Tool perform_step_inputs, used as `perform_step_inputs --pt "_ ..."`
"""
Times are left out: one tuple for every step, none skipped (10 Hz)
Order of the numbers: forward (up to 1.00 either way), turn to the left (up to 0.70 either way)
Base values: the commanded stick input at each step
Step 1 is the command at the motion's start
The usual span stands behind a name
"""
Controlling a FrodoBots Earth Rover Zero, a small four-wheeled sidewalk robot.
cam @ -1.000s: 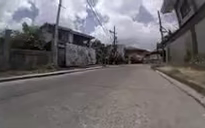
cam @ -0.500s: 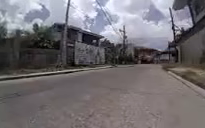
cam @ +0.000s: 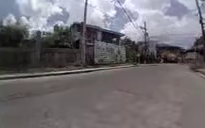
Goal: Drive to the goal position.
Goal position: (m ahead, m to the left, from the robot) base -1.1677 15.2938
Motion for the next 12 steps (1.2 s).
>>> perform_step_inputs --pt "0.96 0.38" --pt "0.96 0.38" --pt "0.96 0.38" --pt "0.96 0.38" --pt "0.96 0.38" --pt "0.96 0.38" --pt "0.96 0.38" --pt "0.96 0.38" --pt "0.96 0.38" --pt "0.96 0.38" --pt "0.96 0.38" --pt "0.96 0.38"
